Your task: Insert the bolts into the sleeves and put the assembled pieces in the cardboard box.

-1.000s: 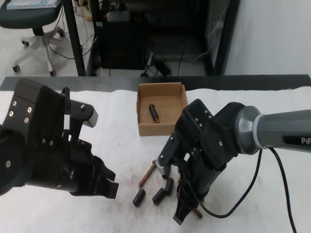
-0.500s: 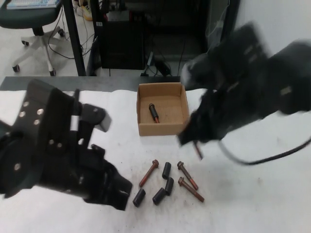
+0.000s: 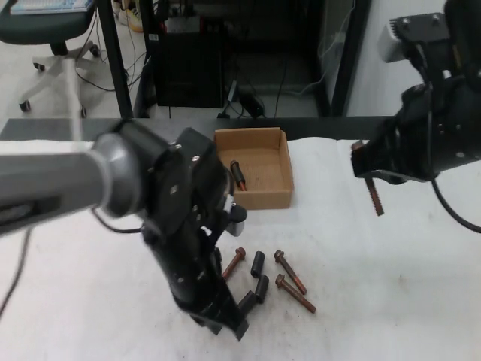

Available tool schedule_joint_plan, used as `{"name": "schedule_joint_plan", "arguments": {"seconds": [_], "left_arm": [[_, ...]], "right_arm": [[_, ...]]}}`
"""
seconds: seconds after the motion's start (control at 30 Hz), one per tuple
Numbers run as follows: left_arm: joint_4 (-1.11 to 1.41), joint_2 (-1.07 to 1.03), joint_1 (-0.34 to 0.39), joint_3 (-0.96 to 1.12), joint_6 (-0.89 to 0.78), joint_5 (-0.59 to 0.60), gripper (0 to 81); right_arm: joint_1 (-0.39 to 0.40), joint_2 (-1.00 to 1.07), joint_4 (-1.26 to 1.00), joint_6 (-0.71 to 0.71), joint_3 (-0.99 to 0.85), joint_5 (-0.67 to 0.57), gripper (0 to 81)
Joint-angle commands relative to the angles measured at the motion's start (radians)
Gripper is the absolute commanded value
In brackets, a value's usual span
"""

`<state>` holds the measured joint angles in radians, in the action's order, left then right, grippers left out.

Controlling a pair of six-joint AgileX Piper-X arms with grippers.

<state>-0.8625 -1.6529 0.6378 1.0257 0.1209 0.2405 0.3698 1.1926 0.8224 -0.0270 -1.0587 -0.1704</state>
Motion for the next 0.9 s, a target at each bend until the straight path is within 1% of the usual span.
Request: {"name": "schedule_joint_plan", "arguments": {"seconds": [0.0, 0.07, 0.1, 0.17, 0.2, 0.27, 0.37, 0.5, 0.87], "left_arm": [[-0.027, -0.059, 0.004, 0.071, 0.015, -0.022, 12.3], [-0.025, -0.081, 0.004, 0.093, 0.009, -0.032, 20.5], [-0.025, -0.089, 0.004, 0.100, 0.002, -0.056, 24.2], [-0.011, -0.094, 0.004, 0.104, 0.003, -0.107, 28.5], [-0.002, -0.094, 0.004, 0.104, 0.003, -0.133, 29.4], [0.014, -0.094, 0.004, 0.104, 0.003, -0.157, 29.4], [0.030, -0.094, 0.004, 0.104, -0.004, -0.158, 29.4], [0.042, -0.103, 0.004, 0.104, -0.062, -0.158, 29.4], [0.083, -0.163, 0.004, 0.102, -0.062, -0.158, 29.4]], "right_arm": [[-0.021, -0.015, 0.013, 0.005, -0.005, -0.024, 0.8], [-0.030, -0.015, 0.013, 0.005, -0.005, -0.024, 0.8], [-0.034, -0.015, 0.013, 0.005, -0.005, -0.029, 0.8], [-0.039, -0.015, 0.013, 0.005, -0.005, -0.031, 0.8], [-0.043, -0.015, 0.013, 0.005, -0.005, -0.034, 0.8], [-0.043, -0.015, 0.013, 0.005, -0.005, -0.047, 0.8], [-0.043, -0.015, 0.013, 0.005, -0.005, -0.050, 0.8], [-0.043, -0.015, 0.013, 0.005, -0.005, -0.052, 0.8], [-0.043, -0.015, 0.013, 0.005, -0.005, -0.052, 0.8]]}}
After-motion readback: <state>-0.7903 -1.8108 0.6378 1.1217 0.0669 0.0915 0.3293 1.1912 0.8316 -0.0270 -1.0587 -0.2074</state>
